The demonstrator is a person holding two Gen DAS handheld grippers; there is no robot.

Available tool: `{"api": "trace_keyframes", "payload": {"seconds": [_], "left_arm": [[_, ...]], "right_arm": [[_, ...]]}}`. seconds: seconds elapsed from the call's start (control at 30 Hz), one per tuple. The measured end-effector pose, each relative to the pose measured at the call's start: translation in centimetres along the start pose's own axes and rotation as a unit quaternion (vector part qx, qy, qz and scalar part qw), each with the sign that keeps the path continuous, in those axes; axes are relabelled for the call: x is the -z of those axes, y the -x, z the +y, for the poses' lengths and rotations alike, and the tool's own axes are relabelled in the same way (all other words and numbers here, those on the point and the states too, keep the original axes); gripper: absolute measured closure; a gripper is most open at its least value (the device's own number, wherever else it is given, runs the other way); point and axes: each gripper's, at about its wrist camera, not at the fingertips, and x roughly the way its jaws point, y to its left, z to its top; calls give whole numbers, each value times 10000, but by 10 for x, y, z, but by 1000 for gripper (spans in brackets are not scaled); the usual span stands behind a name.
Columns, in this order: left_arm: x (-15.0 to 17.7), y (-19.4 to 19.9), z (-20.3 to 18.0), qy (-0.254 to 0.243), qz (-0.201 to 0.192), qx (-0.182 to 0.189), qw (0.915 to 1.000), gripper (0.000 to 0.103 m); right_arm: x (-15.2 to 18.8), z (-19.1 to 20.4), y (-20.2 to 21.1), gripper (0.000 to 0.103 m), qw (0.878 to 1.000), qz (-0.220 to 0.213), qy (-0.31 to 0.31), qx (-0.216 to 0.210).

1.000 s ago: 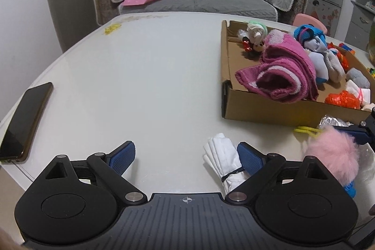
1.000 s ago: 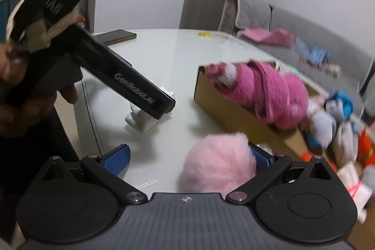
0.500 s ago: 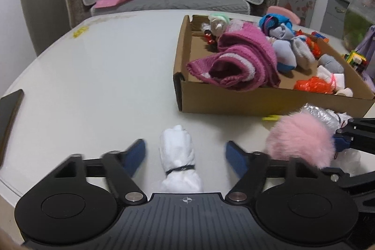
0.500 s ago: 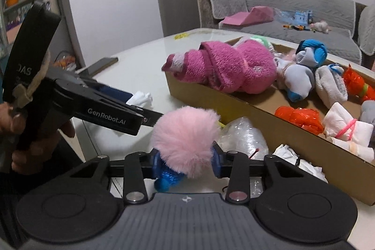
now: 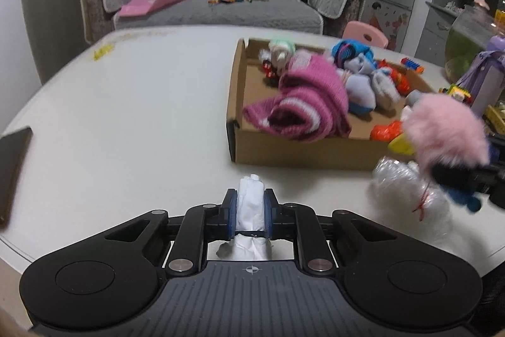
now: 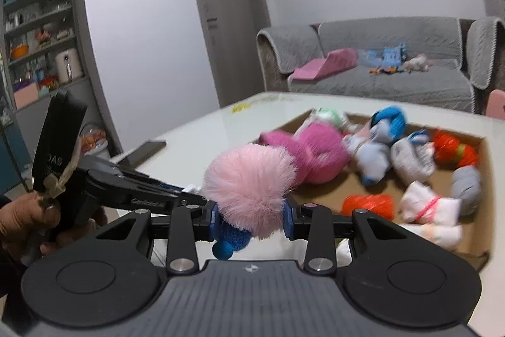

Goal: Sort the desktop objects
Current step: 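Carry the pom-pom and white sock over the tray and open both grippers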

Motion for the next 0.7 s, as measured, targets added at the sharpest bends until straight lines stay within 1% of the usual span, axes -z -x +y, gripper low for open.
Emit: {"api": "trace_keyframes", "payload": {"seconds": [0.1, 0.2, 0.4, 0.57, 0.7], "left_arm": [[-9, 13, 0, 41, -113, 73, 9999, 82], [-24, 27, -2, 7, -318, 118, 9994, 82], [-67, 43, -10, -166, -701, 182, 9972, 82], [-113, 45, -22, -370, -973, 223, 9943, 82], [-149, 36, -35, -511, -1056, 303, 9926, 82]], "right_arm": [[-10, -10, 17, 70, 9997, -183, -66, 140], [-22, -24, 36, 69, 9986, -365, -100, 374], [-49, -52, 62, 69, 9940, -685, -87, 851], [-75, -71, 66, 69, 9901, -832, 14, 1133], [-90, -85, 61, 69, 9887, -900, 20, 1197]]}}
